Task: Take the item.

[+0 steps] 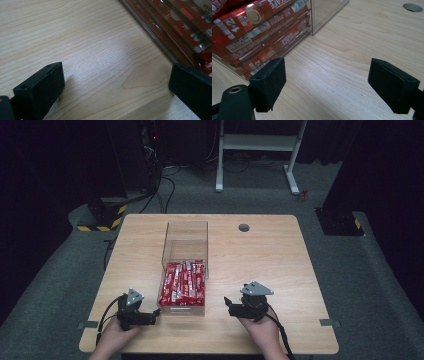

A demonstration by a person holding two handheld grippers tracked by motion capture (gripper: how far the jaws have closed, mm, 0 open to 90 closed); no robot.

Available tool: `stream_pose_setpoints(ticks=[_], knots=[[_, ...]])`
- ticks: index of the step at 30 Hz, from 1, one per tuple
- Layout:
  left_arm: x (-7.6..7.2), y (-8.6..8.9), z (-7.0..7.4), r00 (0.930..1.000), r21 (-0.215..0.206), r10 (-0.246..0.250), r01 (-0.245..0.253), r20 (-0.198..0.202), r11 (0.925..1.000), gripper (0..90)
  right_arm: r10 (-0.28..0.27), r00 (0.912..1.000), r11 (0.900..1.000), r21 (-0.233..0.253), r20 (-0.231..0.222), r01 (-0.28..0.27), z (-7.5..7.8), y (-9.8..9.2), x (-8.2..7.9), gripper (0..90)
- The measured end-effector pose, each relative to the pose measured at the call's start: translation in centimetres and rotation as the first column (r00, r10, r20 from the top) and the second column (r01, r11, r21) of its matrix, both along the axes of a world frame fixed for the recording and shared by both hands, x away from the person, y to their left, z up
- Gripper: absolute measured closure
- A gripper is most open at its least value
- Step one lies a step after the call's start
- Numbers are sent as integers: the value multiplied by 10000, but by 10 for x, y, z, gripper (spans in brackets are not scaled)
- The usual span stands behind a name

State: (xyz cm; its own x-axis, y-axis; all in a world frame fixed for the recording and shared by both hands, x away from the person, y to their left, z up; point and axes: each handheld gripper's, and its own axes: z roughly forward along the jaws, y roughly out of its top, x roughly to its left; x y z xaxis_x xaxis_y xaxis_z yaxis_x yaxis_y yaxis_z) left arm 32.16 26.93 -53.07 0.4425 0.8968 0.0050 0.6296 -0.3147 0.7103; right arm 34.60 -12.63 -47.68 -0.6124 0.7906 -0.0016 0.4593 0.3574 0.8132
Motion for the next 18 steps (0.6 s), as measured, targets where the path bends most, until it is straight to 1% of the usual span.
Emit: stream_pose_setpoints(ticks=[2,3,5,12,18], knots=[[0,0,0,10000,-2,2,-2,0,10000,6,68,9999,10000,18,95,-68,2,1,-1,154],[0,0,0,10000,0,-1,1,-2,10000,6,40,10000,9999,136,76,-41,3,1,-1,153],[0,0,0,10000,-1,2,-2,1,10000,6,54,9999,9998,211,125,-57,6,2,-2,151],[0,0,0,10000,-3,2,-2,1,10000,6,173,9993,9991,370,332,-185,16,7,-2,143],[0,0,0,10000,-3,1,-1,0,10000,6,228,9989,9983,526,402,-249,25,13,-3,145]])
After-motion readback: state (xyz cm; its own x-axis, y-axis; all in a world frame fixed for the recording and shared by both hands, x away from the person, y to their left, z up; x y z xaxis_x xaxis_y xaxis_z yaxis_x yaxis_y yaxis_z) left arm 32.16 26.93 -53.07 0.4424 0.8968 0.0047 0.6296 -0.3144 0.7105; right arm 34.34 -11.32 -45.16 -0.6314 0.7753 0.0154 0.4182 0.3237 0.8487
